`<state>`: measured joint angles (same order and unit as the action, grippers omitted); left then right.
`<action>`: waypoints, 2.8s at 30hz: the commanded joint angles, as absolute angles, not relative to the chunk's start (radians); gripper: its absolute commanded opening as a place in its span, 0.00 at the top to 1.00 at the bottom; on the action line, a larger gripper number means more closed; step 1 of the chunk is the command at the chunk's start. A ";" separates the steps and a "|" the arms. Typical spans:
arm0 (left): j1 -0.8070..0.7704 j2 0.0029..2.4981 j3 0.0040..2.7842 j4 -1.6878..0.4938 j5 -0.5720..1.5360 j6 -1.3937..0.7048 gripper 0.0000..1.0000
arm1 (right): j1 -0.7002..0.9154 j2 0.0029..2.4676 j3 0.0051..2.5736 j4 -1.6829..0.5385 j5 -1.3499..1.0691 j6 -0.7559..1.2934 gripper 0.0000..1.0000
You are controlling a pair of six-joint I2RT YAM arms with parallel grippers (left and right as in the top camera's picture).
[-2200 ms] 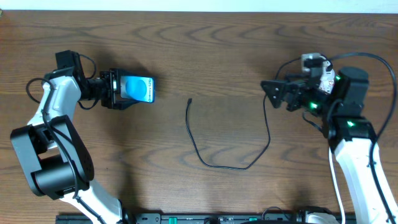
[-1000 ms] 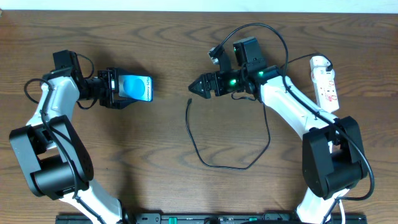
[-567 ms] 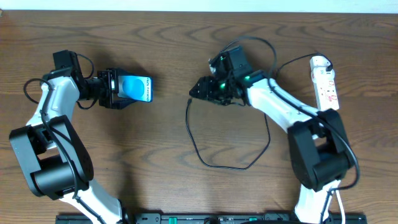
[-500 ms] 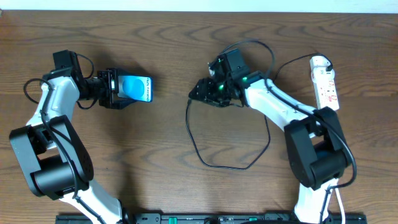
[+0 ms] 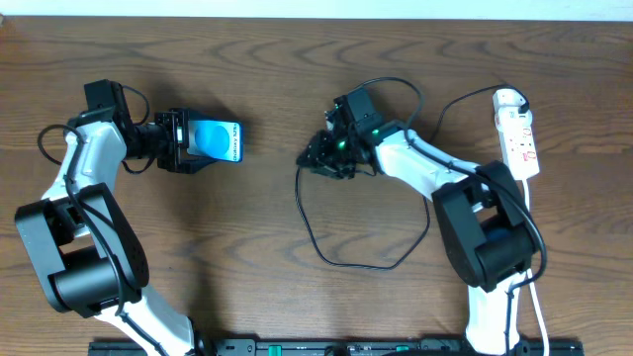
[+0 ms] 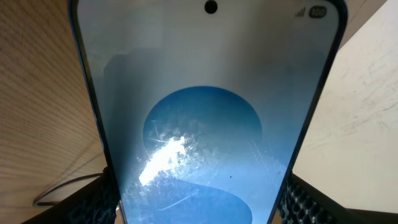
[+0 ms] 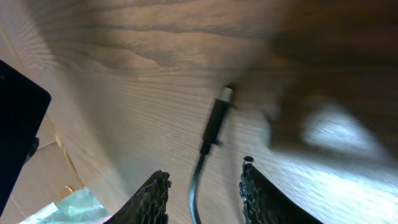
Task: Plug charger to phone and switch on socket
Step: 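Lower the right gripper and grasp the cable's USB-C plug, then lift the plug with the right gripper toward the phone's bottom port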
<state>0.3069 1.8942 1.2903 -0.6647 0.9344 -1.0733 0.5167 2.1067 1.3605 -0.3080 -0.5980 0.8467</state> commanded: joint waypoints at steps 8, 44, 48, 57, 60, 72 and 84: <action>0.311 1.875 1.298 -0.664 0.949 -1.067 0.35 | 0.538 2.146 1.378 -0.250 -0.591 0.905 0.71; 0.311 1.875 1.298 -0.664 0.953 -0.800 0.39 | 0.505 2.152 1.590 -0.612 -0.737 0.183 0.99; 0.311 1.875 1.298 -0.664 0.953 -0.739 0.40 | 0.505 2.152 1.697 -0.806 -0.781 0.004 0.99; 0.309 1.875 1.298 -0.665 0.958 -0.688 0.40 | 0.541 2.152 1.831 -1.072 -0.781 -0.223 0.99; 0.308 1.875 1.298 -0.672 0.957 -0.680 0.40 | 0.554 2.152 1.853 -1.098 -0.778 -0.246 0.99; 0.250 1.875 1.298 -0.671 0.957 -0.662 0.44 | 0.621 2.152 1.863 -1.119 -0.659 -0.269 0.99; 0.188 1.875 1.298 -0.672 0.904 -0.654 0.45 | 0.670 2.152 1.876 -1.132 -0.496 -0.267 0.99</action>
<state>0.2070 1.8942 1.2903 -0.6720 0.9096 -0.6758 0.6533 2.1532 1.8435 -1.1301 -0.5613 -0.2474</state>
